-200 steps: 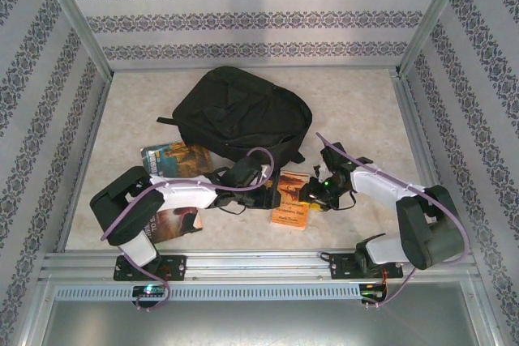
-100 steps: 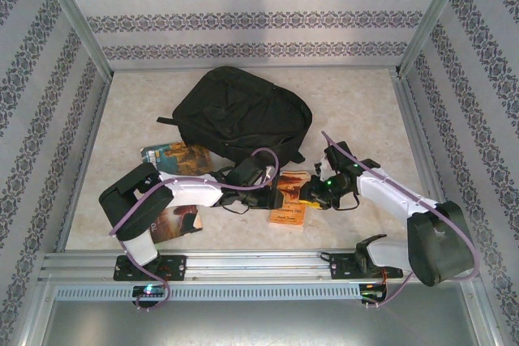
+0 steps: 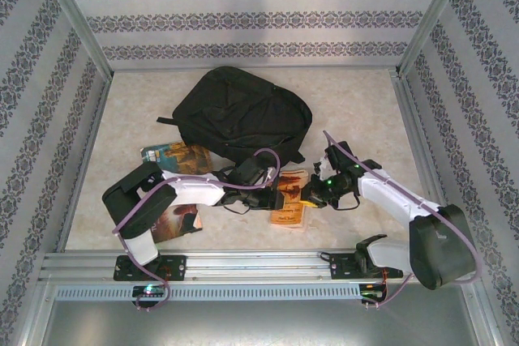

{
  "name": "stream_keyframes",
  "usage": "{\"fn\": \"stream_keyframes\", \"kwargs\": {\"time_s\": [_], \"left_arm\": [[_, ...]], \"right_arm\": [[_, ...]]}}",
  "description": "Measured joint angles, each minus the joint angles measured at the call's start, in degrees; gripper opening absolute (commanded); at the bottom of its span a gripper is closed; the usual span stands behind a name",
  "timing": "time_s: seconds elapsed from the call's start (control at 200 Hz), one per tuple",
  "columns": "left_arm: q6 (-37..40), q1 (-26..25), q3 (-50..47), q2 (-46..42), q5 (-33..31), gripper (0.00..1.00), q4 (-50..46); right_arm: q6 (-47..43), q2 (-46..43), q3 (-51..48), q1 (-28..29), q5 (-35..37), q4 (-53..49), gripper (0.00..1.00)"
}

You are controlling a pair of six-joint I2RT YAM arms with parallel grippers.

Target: Pack the student bag

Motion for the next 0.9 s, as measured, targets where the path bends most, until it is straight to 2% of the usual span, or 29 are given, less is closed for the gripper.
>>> {"fn": "stream_keyframes", "kwargs": {"time_s": [0.135, 0.335, 0.52, 0.684, 0.899], "left_arm": [[0.13, 0.83, -1.92, -6.03, -0.20, 0.56, -1.62], [0.81, 4.59, -2.71, -18.23, -2.51, 0.65, -5.88], [1.22, 10.05, -2.67, -24.00, -4.37, 0.74, -10.29], [1.77, 14.40, -2.12, -25.59, -4.55, 0.81, -12.50], [3.17, 15.47, 0.15, -25.59, -1.51, 0.84, -12.61]], "right_arm": [[-0.48, -1.51, 0.00, 0.37, 2.78, -0.94, 0.00], [-0.63, -6.43, 0.81, 0.39, 7.85, -3.48, 0.00], [-0.46, -9.49, 5.92, 0.37, 10.32, -6.16, 0.00], [0.22, -12.11, 11.34, 0.39, 8.81, -6.29, 0.00], [1.09, -12.48, 19.15, 1.31, 0.92, -3.72, 0.00]]}}
